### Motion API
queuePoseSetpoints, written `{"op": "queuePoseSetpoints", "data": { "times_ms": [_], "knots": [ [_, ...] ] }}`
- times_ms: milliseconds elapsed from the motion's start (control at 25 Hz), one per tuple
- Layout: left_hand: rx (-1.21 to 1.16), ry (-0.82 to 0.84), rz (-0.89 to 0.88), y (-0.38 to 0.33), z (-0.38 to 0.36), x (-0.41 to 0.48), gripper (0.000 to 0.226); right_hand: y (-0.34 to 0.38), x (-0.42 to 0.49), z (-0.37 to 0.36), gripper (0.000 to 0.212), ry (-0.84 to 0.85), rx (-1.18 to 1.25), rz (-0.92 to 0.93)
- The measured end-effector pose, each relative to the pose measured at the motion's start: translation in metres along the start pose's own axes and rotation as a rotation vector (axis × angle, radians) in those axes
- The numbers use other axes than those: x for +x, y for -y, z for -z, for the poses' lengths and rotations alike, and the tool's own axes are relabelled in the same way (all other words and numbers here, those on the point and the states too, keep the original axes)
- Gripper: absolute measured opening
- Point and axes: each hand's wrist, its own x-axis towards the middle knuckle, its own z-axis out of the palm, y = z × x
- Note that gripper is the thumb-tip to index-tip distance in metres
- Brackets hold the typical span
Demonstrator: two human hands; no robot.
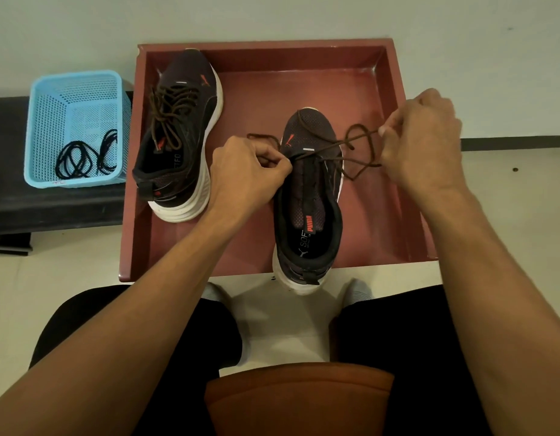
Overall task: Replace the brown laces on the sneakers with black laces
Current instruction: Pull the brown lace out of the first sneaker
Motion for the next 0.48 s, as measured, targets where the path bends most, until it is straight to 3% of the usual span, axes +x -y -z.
{"op": "queuePoseSetpoints", "data": {
  "times_ms": [160,280,480],
  "knots": [
    [0.035,0.005,-0.014,0.000,0.001,0.001,0.007,0.020,-0.009,-0.002,0.019,-0.044,0.078,0.201],
    [0.028,0.010,-0.014,-0.001,0.001,0.001,0.007,0.046,-0.019,-0.011,0.028,0.108,0.055,0.377],
    [0.028,0.016,-0.023,-0.001,0.000,0.000,0.008,0.056,-0.023,-0.018,0.015,0.054,-0.049,0.360]
  ]
}}
